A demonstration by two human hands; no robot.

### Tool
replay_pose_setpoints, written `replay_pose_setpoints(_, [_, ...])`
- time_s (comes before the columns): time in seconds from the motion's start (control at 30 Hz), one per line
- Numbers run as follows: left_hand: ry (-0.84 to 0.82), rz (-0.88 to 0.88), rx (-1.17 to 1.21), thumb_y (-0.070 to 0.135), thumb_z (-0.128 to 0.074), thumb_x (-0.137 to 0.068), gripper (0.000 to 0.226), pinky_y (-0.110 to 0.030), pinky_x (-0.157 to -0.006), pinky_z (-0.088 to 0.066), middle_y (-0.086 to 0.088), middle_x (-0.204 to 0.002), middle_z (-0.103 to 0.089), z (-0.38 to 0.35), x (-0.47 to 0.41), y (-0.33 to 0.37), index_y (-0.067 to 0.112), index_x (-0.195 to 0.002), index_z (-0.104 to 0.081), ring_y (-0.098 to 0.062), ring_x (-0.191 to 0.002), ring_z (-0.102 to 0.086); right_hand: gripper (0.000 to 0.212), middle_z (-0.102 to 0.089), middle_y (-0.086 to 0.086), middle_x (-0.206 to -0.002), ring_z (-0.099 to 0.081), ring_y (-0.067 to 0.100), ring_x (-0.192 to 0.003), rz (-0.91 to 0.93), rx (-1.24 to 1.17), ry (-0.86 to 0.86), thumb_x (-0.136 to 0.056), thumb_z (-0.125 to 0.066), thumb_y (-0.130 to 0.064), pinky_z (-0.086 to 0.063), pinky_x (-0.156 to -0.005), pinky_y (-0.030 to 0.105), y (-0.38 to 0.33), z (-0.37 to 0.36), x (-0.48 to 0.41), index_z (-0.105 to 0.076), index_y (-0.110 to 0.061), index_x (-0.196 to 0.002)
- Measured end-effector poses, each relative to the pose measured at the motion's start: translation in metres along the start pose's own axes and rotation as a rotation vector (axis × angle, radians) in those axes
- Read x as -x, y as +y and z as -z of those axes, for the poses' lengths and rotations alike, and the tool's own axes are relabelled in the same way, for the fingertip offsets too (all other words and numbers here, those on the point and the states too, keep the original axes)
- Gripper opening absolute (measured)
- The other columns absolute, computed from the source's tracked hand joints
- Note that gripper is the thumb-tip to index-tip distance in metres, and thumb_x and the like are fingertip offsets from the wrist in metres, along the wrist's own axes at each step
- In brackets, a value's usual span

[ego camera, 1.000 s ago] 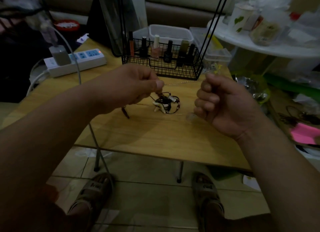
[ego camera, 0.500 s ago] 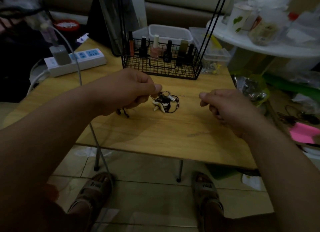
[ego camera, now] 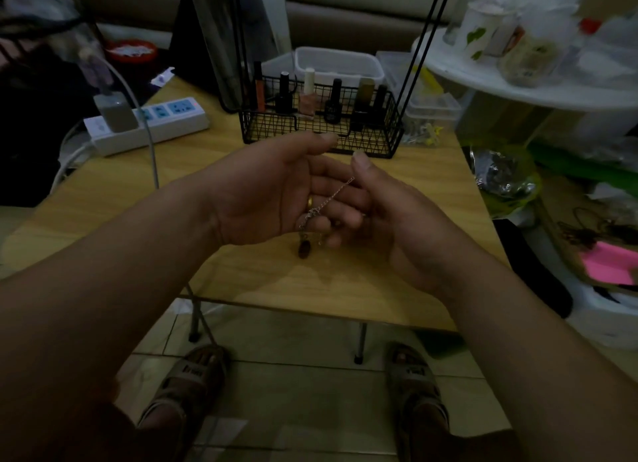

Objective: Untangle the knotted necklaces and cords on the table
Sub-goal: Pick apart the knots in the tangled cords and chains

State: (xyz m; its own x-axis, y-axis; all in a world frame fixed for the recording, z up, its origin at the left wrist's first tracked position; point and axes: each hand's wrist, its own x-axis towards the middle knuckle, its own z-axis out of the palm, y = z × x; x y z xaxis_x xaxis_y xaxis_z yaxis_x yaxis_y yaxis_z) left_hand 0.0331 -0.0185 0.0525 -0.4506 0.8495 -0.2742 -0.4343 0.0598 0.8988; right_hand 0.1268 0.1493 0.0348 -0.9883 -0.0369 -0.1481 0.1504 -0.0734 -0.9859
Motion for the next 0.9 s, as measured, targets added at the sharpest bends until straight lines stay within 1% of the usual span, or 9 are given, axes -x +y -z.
replay_pose_setpoints(0.07, [-0.015,-0.024,0.037,0.04,-0.041,-0.106,0.051,-0.028,-0.071,-0.058,-0.02,-0.117,-0.07,0.003,0.001,0.0,0.0,-0.126,-0.064,-0.027,-0.099,-0.071,0.046,-0.066,0.016,-0.102,-0.061,0.028,-0.078,-0.09,-0.044,-0.083,-0.103,-0.046,-0.056,-0.054,-0.069,0.035,-0.003,0.001,0.002,-0.067,-0.027,-0.132])
replay_pose_setpoints(0.13, [0.004,-0.05,0.049,0.036,-0.041,-0.107,0.05,-0.03,-0.075,-0.058,-0.019,-0.122,-0.069,0.005,0.001,-0.001,-0.003,-0.131,-0.061,-0.026,-0.102,-0.07,0.043,-0.072,0.015,-0.103,-0.054,0.032,-0.081,-0.161,0.015,-0.127,-0.1,-0.05,-0.058,-0.042,-0.062,0.03,-0.001,0.004,0.003,-0.071,-0.03,-0.125])
replay_pose_setpoints(0.2, [0.067,-0.064,0.026,0.03,-0.041,-0.106,0.048,-0.028,-0.072,-0.059,-0.019,-0.128,-0.07,0.006,0.002,0.0,-0.003,-0.135,-0.059,-0.025,-0.103,-0.07,0.039,-0.068,0.007,-0.08,-0.048,0.026,-0.066,-0.228,0.123,-0.103,-0.097,-0.058,-0.052,-0.032,-0.056,0.027,0.0,0.005,0.005,-0.074,-0.02,-0.113])
replay_pose_setpoints(0.27, [0.143,-0.076,-0.053,0.025,-0.043,-0.104,0.043,-0.027,-0.069,-0.057,-0.019,-0.128,-0.071,0.007,0.003,0.0,0.001,-0.135,-0.06,-0.025,-0.105,-0.071,0.031,-0.054,-0.002,-0.063,-0.039,0.012,-0.053,-0.251,0.229,-0.058,-0.097,-0.063,-0.043,-0.027,-0.053,0.028,0.001,0.009,0.005,-0.073,-0.015,-0.103])
replay_pose_setpoints(0.37, [0.248,-0.053,-0.261,0.018,-0.049,-0.102,0.034,-0.03,-0.071,-0.05,-0.01,-0.121,-0.075,0.006,0.004,-0.002,0.009,-0.129,-0.066,-0.022,-0.102,-0.071,0.026,-0.048,-0.005,-0.06,-0.037,0.007,-0.051,-0.189,0.321,0.047,-0.098,-0.064,-0.039,-0.028,-0.051,0.024,-0.001,0.017,0.005,-0.074,-0.016,-0.088])
replay_pose_setpoints(0.47, [0.279,-0.017,-0.447,0.012,-0.054,-0.1,0.027,-0.024,-0.06,-0.045,-0.008,-0.109,-0.078,0.006,0.006,-0.004,0.013,-0.121,-0.071,-0.013,-0.085,-0.068,0.029,-0.052,-0.005,-0.062,-0.043,0.004,-0.052,-0.115,0.388,0.116,-0.097,-0.064,-0.042,-0.035,-0.051,0.018,-0.006,0.027,0.006,-0.073,-0.02,-0.08])
replay_pose_setpoints(0.6, [0.224,0.023,-0.587,0.013,-0.058,-0.102,0.02,-0.017,-0.05,-0.041,-0.002,-0.091,-0.076,0.007,0.012,-0.005,0.013,-0.112,-0.075,-0.007,-0.064,-0.057,0.031,-0.051,-0.003,-0.061,-0.041,0.008,-0.051,-0.096,0.38,0.134,-0.096,-0.065,-0.043,-0.034,-0.048,0.019,-0.01,0.035,0.009,-0.071,-0.016,-0.081])
replay_pose_setpoints(0.77, [0.274,-0.045,-0.754,0.024,-0.07,-0.098,0.014,-0.021,-0.063,-0.049,0.004,-0.093,-0.076,-0.004,0.01,-0.014,0.023,-0.111,-0.073,-0.008,-0.074,-0.063,0.034,-0.045,-0.001,-0.057,-0.036,0.01,-0.049,-0.063,0.325,0.054,-0.098,-0.061,-0.04,-0.031,-0.047,0.02,-0.012,0.035,0.011,-0.073,-0.01,-0.088])
replay_pose_setpoints(0.9, [0.334,-0.141,-0.889,0.038,-0.078,-0.09,0.02,-0.012,-0.065,-0.047,0.009,-0.099,-0.073,-0.011,0.004,-0.022,0.034,-0.108,-0.069,0.005,-0.082,-0.066,0.037,-0.039,0.0,-0.055,-0.03,0.011,-0.048,-0.025,0.305,0.002,-0.098,-0.056,-0.04,-0.025,-0.048,0.025,-0.015,0.033,0.011,-0.074,-0.007,-0.097])
